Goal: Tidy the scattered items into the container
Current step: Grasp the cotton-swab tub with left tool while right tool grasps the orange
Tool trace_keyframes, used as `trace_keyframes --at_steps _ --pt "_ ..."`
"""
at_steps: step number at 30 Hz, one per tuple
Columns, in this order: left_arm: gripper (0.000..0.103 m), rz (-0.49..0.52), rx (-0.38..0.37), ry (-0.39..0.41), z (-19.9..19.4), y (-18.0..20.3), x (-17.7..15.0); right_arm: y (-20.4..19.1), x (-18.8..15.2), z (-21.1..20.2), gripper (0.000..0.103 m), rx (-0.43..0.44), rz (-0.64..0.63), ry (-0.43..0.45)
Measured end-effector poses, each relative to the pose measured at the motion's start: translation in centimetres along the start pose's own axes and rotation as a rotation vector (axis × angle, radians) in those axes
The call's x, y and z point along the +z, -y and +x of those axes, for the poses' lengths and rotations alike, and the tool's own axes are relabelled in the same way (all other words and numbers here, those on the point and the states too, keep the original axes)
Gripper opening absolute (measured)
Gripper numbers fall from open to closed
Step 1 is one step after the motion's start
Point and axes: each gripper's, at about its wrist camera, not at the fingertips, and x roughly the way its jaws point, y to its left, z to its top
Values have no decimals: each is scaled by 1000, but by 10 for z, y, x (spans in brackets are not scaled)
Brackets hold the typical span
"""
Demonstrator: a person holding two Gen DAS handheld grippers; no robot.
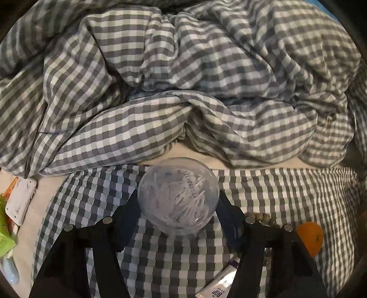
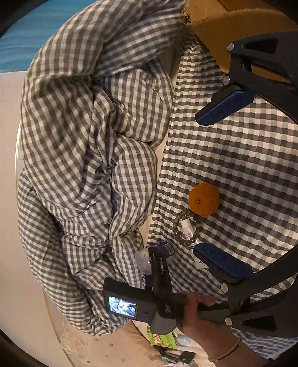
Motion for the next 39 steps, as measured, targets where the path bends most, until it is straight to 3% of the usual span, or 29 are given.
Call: trace_keyframes --at_steps 6,11,16,30,32,33,39 --pt "65 6 27 25 -10 -3 -4 -7 -4 14 103 9 -4 -14" --pt "65 -19 48 59 -43 -13 -2 -12 -4 36 103 12 -17 -36" --pt "65 -9 82 103 -78 -22 -2 -18 -8 77 103 2 -25 -124" --pt "65 -56 143 119 -137 -56 -31 -27 -10 135 102 -2 -53 -204" --pt "65 -60 140 120 -142 -56 -31 -28 -12 137 81 -9 -58 -222" --pt "65 -60 140 122 -143 -56 -30 -28 -13 137 57 3 -54 -230" --pt "65 -56 137 131 -155 -47 -28 -28 -14 122 56 31 -38 -234"
